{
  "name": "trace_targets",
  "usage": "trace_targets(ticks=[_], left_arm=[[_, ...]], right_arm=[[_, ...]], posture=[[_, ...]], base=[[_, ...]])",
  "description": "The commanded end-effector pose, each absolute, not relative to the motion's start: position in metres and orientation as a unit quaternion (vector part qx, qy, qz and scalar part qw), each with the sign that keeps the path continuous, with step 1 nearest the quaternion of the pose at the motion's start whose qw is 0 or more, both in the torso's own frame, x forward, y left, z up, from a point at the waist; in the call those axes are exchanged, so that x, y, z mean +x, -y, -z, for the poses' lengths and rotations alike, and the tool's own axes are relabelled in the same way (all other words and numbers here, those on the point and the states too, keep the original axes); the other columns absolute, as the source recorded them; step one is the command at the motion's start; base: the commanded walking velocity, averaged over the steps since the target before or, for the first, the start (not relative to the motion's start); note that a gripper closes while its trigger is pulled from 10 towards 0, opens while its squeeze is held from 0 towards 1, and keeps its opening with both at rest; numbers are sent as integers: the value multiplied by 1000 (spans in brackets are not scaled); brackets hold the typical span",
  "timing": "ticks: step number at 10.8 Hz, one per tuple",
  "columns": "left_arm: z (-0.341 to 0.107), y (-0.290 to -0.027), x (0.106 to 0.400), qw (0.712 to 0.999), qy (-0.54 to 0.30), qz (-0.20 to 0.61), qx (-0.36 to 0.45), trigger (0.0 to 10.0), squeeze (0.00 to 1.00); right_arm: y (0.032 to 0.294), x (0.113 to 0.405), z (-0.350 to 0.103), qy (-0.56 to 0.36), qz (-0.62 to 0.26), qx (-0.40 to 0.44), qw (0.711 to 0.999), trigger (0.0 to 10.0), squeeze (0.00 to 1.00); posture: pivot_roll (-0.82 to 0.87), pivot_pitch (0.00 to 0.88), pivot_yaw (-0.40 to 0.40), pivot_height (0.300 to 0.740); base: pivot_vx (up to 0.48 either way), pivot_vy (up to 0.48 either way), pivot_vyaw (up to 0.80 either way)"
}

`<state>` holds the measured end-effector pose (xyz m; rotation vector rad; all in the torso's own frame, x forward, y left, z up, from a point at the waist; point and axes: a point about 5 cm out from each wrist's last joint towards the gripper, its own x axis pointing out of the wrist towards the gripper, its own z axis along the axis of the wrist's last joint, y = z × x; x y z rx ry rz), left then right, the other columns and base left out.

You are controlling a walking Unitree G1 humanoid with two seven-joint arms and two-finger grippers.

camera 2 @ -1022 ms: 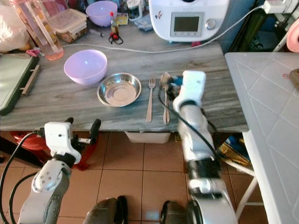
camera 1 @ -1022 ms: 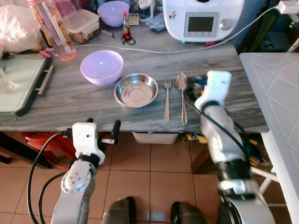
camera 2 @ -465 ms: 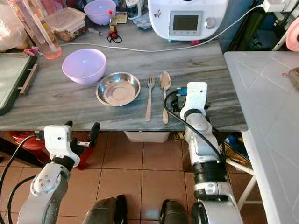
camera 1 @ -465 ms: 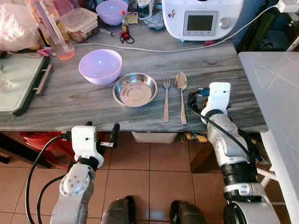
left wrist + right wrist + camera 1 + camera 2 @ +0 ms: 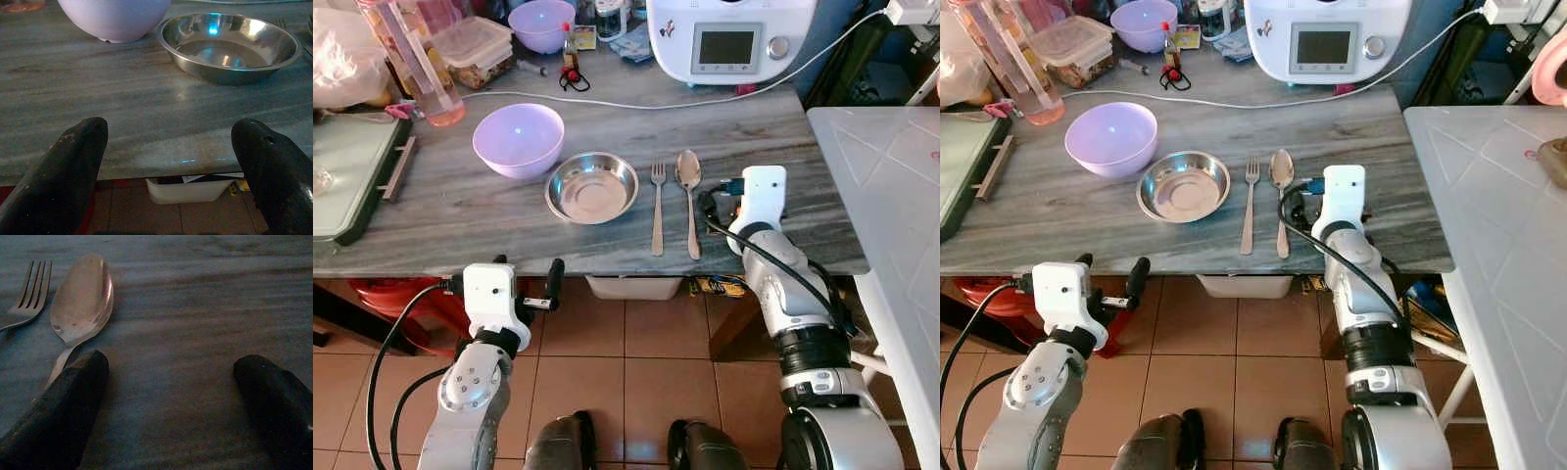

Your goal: Setting the table

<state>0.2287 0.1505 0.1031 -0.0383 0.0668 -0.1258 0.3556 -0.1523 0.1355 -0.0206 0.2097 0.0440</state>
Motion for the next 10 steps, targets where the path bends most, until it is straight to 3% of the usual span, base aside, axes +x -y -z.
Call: trace_targets(ticks=[1, 10], left_arm=[[-105, -152, 227, 997, -34, 62, -16, 10000, 0], [-103, -152, 229, 997, -36, 62, -13, 10000, 0]], right_arm=[[143, 355, -131, -121, -46, -9, 992, 10000, 906], [132, 354, -129, -119, -80, 3, 990, 10000, 902]], posture=[[78, 185, 53, 740], [74, 178, 57, 740]], base=[[0, 0, 0], [0, 0, 0]])
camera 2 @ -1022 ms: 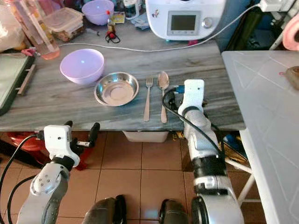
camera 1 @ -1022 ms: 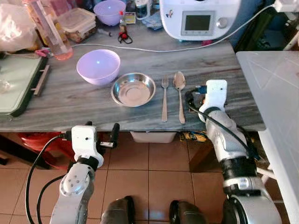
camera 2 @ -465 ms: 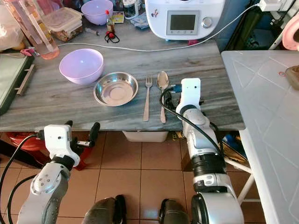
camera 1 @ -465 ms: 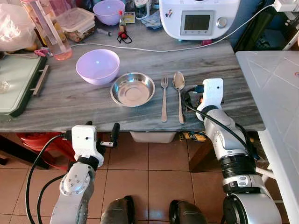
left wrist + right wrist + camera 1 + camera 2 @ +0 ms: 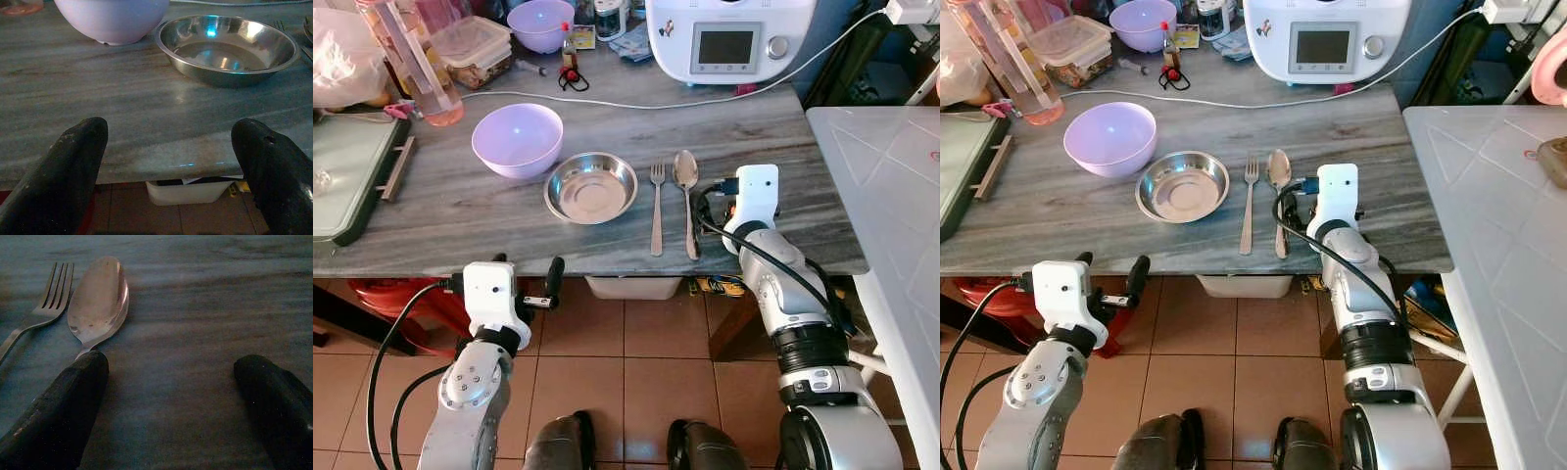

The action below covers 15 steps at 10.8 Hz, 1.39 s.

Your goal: Setting the table

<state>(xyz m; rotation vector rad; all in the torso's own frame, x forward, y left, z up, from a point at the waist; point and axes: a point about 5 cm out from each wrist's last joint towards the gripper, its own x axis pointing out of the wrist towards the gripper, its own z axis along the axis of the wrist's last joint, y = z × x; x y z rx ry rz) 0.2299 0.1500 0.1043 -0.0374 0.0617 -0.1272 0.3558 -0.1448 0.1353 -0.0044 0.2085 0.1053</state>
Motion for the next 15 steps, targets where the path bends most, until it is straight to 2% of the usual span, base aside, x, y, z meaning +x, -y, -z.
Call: trace_targets(ticks=[1, 4, 7, 8, 9, 10, 12, 15], left_arm=[[-103, -152, 229, 997, -36, 62, -13, 10000, 0], [-103, -151, 229, 997, -35, 63, -12, 10000, 0], [-105, -153, 230, 998, -29, 58, -17, 10000, 0], [-107, -155, 230, 998, -23, 55, -20, 10000, 0], [-109, -156, 229, 998, -20, 49, -25, 10000, 0], [-109, -157, 228, 998, -19, 47, -27, 10000, 0], [-107, -161, 225, 999, -28, 30, -29, 10000, 0], [-104, -165, 234, 999, -27, 19, -37, 10000, 0]], right_arm=[[132, 354, -129, -119, -81, 4, 990, 10000, 906], [137, 353, -131, -114, -70, 8, 991, 10000, 902], [148, 344, -154, -54, -38, 9, 998, 10000, 894], [149, 339, -164, -19, -37, 18, 999, 10000, 416], [155, 333, -170, 5, -23, 16, 1000, 10000, 67], [157, 330, -172, 11, -17, 18, 1000, 10000, 0], [159, 310, -171, 52, -18, 15, 998, 10000, 0], [156, 287, -146, 28, -23, 30, 999, 10000, 0]], posture=[[72, 178, 57, 740], [69, 181, 58, 740], [64, 172, 53, 740], [63, 167, 52, 740], [56, 156, 54, 740], [53, 148, 54, 740], [50, 97, 51, 740], [39, 34, 55, 740]], base=[[0, 0, 0], [0, 0, 0], [0, 0, 0], [0, 0, 0], [0, 0, 0], [0, 0, 0], [0, 0, 0], [0, 0, 0]])
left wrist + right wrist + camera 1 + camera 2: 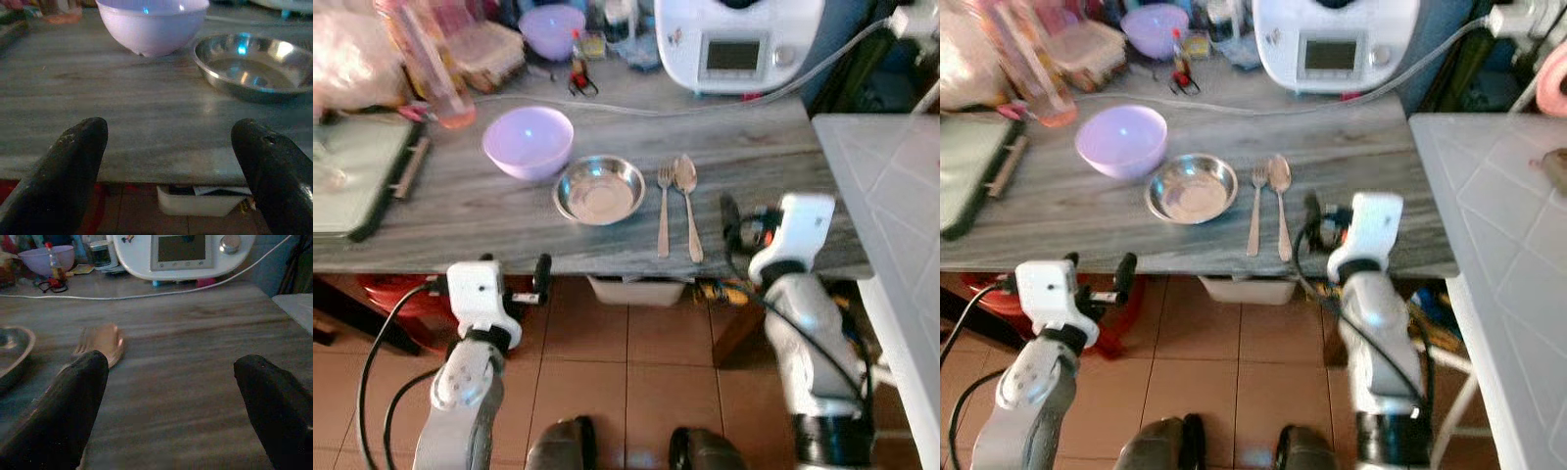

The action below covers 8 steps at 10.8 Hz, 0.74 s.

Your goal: Setting the table

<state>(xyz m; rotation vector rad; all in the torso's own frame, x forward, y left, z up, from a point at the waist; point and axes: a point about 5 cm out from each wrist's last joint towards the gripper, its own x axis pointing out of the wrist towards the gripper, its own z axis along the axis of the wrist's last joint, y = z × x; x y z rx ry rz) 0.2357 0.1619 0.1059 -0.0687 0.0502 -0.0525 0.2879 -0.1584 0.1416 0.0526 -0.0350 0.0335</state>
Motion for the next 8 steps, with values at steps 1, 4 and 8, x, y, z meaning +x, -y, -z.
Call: trace_targets(ticks=[1, 4, 8], left_arm=[[-105, -165, 237, 999, -24, 21, -36, 10000, 0], [-110, -167, 249, 999, -9, 18, -30, 10000, 0], [-106, -167, 244, 999, -10, 10, -36, 10000, 0]], right_arm=[[154, 288, -146, 31, -28, 24, 999, 10000, 0], [159, 292, -144, 31, -27, 16, 999, 10000, 0], [170, 277, -123, 5, -4, -18, 1000, 10000, 0]], posture=[[36, 27, 56, 740], [30, 0, 45, 740], [34, 0, 36, 740]], base=[[0, 0, -456], [-190, 0, -267], [-285, 0, 0]])
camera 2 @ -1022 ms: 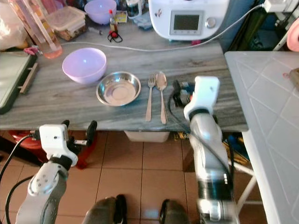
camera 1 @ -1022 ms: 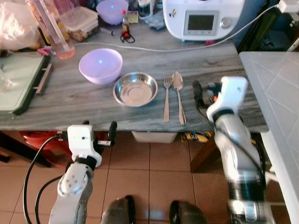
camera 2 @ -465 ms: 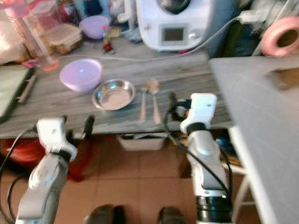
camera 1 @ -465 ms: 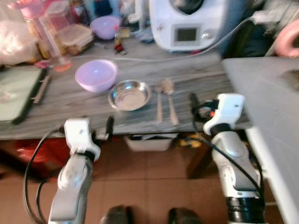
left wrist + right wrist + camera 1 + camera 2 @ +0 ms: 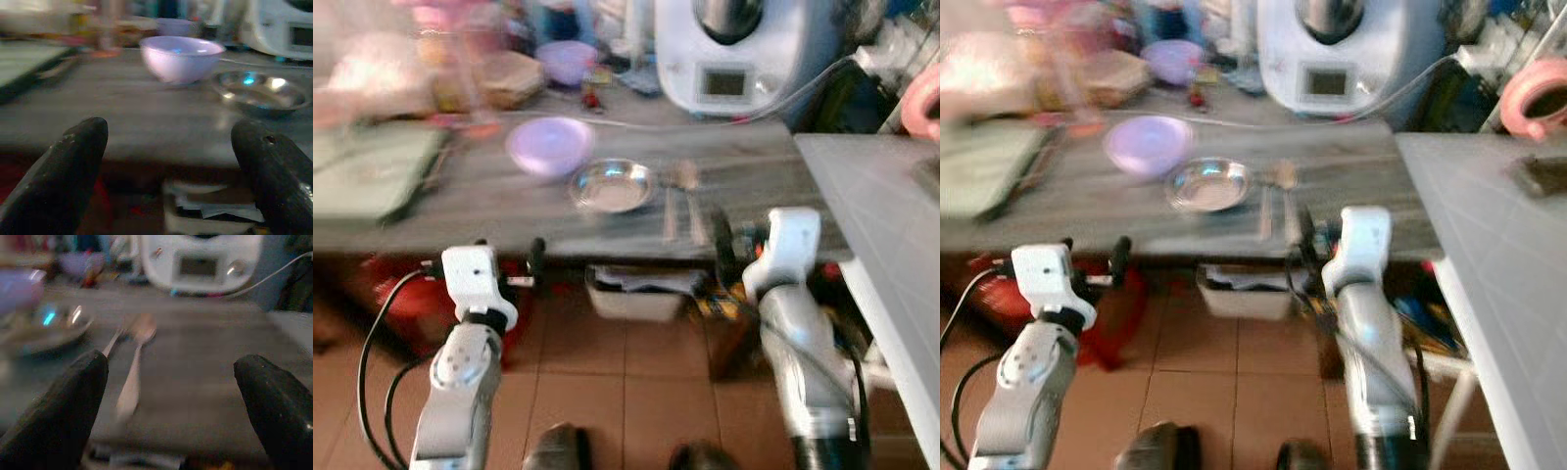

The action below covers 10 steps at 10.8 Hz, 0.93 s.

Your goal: Setting the table

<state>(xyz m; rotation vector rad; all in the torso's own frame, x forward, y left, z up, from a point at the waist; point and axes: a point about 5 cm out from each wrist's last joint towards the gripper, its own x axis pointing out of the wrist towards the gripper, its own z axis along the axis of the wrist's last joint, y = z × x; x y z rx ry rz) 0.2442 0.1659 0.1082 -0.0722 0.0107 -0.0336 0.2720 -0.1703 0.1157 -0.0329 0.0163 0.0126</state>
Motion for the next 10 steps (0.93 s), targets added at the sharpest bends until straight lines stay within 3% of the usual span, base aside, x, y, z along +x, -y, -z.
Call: trace_targets(ticks=[1, 4, 6, 7, 10], left_arm=[[-102, -174, 236, 999, -17, -7, -34, 10000, 0], [-95, -179, 227, 999, -28, -19, -31, 10000, 0], [-79, -191, 199, 997, -67, -26, -20, 10000, 0], [-80, -187, 200, 997, -63, -17, -31, 10000, 0], [-91, -168, 213, 998, -30, 33, -45, 10000, 0]], right_arm=[[172, 265, -117, -10, -9, -31, 999, 10000, 0], [179, 250, -107, -30, 2, -52, 998, 10000, 0], [187, 233, -98, -40, 12, -106, 994, 10000, 0], [191, 236, -100, -27, 36, -139, 989, 10000, 0], [178, 243, -108, -14, -6, -84, 996, 10000, 0]], posture=[[27, 0, 30, 740], [18, 0, 26, 740], [9, 0, 26, 740], [9, 0, 26, 740], [11, 0, 29, 740]], base=[[-285, 0, 0], [-292, 0, 0], [-268, 0, 0], [0, 0, 0], [0, 0, 0]])
